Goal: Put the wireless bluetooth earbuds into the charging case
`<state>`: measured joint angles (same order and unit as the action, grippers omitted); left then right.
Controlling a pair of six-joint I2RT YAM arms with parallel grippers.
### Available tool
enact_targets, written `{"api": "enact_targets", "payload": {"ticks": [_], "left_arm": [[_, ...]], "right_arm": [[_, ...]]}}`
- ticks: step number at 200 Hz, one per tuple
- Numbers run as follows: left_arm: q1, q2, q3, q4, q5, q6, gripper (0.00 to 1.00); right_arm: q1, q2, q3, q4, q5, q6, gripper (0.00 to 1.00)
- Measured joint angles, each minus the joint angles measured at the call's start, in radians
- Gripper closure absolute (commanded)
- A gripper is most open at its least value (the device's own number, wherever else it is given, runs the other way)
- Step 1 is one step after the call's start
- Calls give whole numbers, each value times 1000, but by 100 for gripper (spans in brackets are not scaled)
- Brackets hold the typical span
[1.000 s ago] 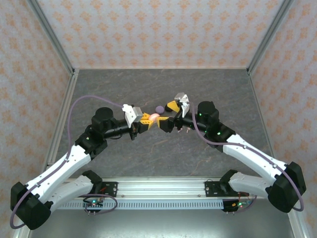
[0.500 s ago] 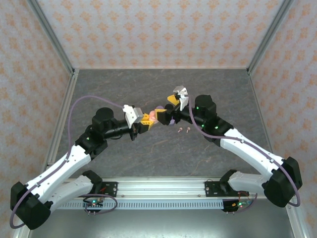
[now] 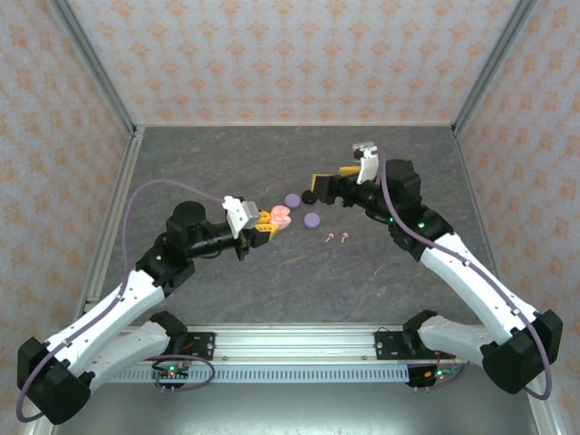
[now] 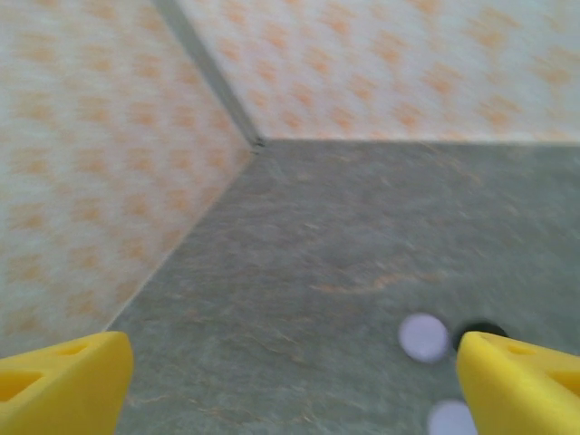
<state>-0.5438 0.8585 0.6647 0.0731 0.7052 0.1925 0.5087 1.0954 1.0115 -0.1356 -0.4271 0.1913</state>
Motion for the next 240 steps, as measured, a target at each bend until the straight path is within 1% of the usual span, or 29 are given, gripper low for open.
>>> {"api": "enact_targets", "payload": {"ticks": [21, 52, 72, 89, 130, 176, 200, 240], "left_arm": [[0, -25, -14, 0, -11, 0, 100], [0, -45, -21, 0, -16, 0, 100], [0, -47, -21, 0, -17, 0, 100], [0, -46, -21, 0, -19, 0, 100], [0, -46, -21, 0, -19, 0, 100], [0, -46, -21, 0, -27, 0, 100], [0, -46, -21, 0, -34, 0, 100], [0, -46, -21, -1, -34, 0, 100]], "right_arm": [[-47, 72, 12, -130, 39, 55, 21], [-65, 219, 14, -322, 120, 98, 35], [-64, 303, 16, -402, 161, 108, 42], [-65, 369, 24, -443, 186, 108, 46], [-64, 486, 37, -468, 212, 110, 54], [-64, 579, 63, -474, 222, 110, 56], [-64, 607, 73, -473, 223, 108, 59], [-64, 657, 100, -472, 226, 104, 61]]}}
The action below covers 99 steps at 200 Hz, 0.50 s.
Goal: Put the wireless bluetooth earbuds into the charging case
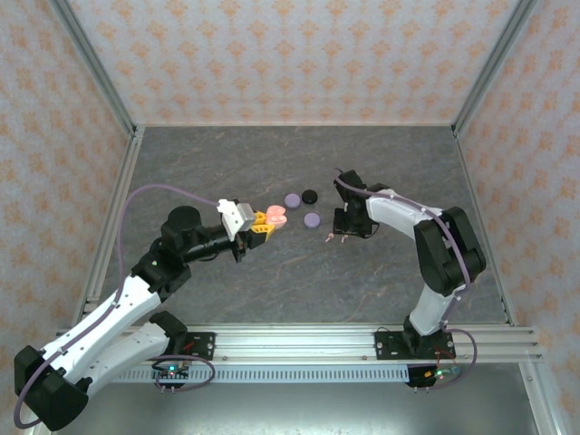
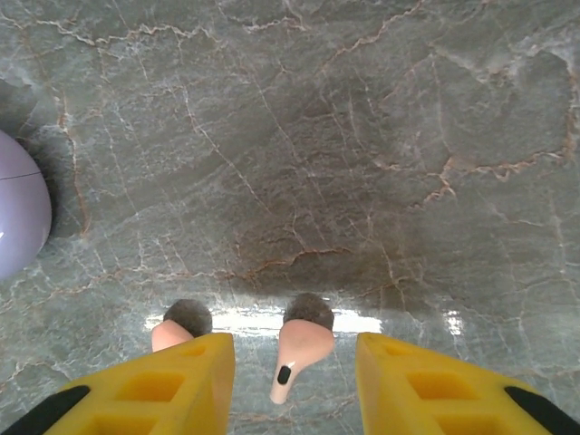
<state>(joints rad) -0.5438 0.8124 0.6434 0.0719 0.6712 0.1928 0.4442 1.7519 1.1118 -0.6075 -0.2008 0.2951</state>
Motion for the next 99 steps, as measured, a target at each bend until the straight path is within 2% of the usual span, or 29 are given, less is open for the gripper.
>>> {"api": "enact_targets", "payload": {"ticks": [81, 99], "left_arm": [[0, 0, 0, -1, -6, 0, 100], [0, 0, 0, -2, -8, 0, 100]], "right_arm": [[0, 35, 0, -2, 0, -5, 64], [0, 45, 0, -3, 0, -9, 68]]}}
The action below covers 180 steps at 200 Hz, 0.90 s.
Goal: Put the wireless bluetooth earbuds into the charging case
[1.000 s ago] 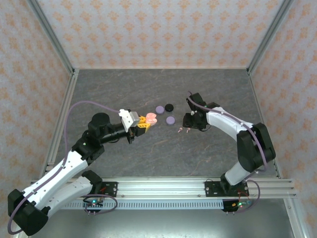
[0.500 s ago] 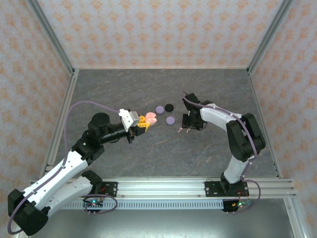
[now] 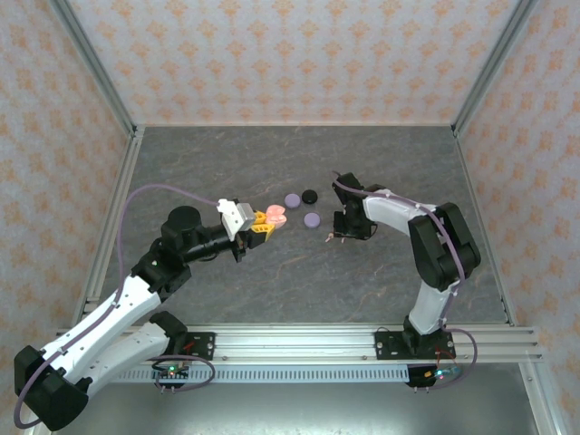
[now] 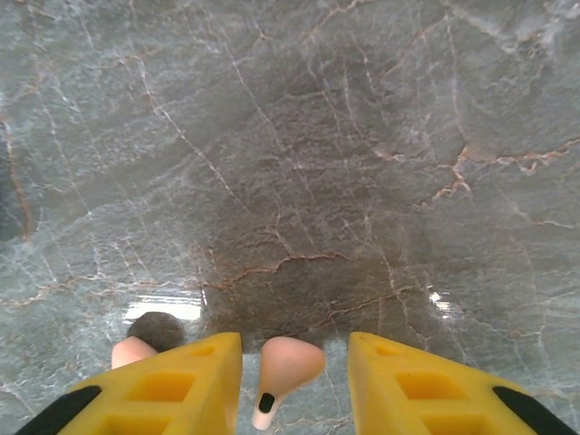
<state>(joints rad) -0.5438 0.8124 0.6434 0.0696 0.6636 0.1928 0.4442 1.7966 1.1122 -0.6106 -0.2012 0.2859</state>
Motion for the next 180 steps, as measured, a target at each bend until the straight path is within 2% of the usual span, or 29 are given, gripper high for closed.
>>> {"api": "enact_targets", "payload": {"ticks": [42, 103, 129, 180], "left_arm": [[0, 0, 0, -9, -2, 0, 100], [0, 0, 0, -13, -15, 0, 100], [0, 5, 0, -6, -15, -9, 100], [0, 28, -16, 85, -19, -49, 100]], "right_arm": [[0, 3, 0, -3, 0, -10, 77], [-3, -16, -12, 23, 0, -24, 80], [-2, -110, -47, 57, -5, -36, 81], [13, -428, -116, 210, -89, -31, 81]]}}
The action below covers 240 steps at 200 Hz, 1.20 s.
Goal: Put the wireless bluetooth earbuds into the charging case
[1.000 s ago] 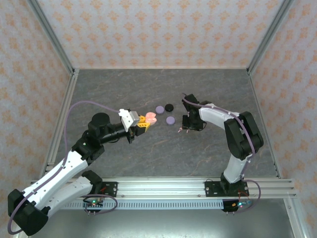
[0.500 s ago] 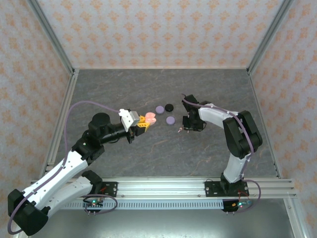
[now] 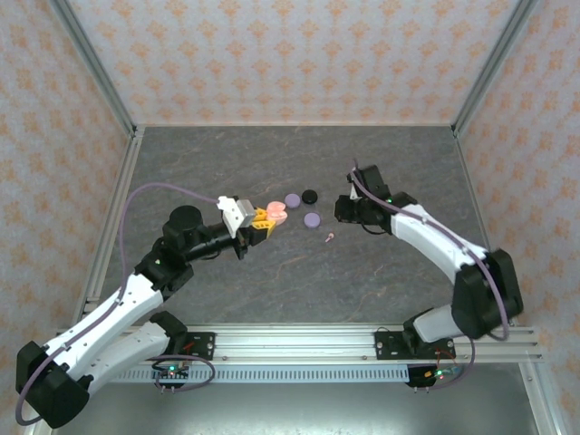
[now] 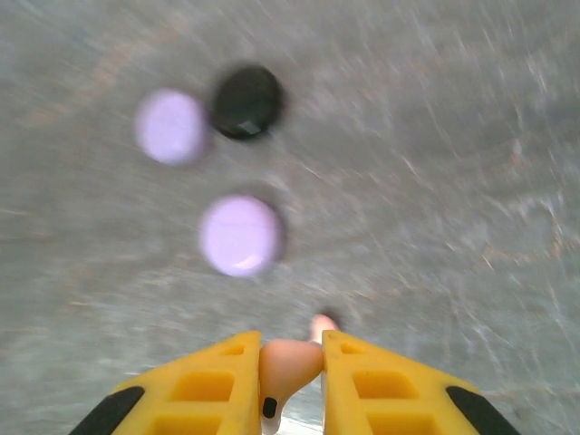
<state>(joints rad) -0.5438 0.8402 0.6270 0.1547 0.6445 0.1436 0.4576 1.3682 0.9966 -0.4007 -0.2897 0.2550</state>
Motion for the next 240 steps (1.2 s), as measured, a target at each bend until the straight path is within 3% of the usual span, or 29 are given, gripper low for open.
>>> {"api": "enact_targets", "payload": {"ticks": [44, 95, 114, 158, 240], "left_arm": [[0, 14, -2, 51, -11, -23, 100], [-6, 14, -3, 84, -26, -39, 100], [-6, 14, -3, 95, -26, -42, 100], [-6, 14, -7, 113, -32, -52, 100], [-11, 14, -7, 119, -33, -60, 100]], "right_arm": [[74, -217, -40, 159, -76, 41, 81], [201, -342, -64, 291, -101, 91, 81], [221, -357, -64, 319, -103, 94, 81], [366, -365, -65, 407, -69, 81, 81], [399, -303, -65, 485, -24, 58, 81]]}}
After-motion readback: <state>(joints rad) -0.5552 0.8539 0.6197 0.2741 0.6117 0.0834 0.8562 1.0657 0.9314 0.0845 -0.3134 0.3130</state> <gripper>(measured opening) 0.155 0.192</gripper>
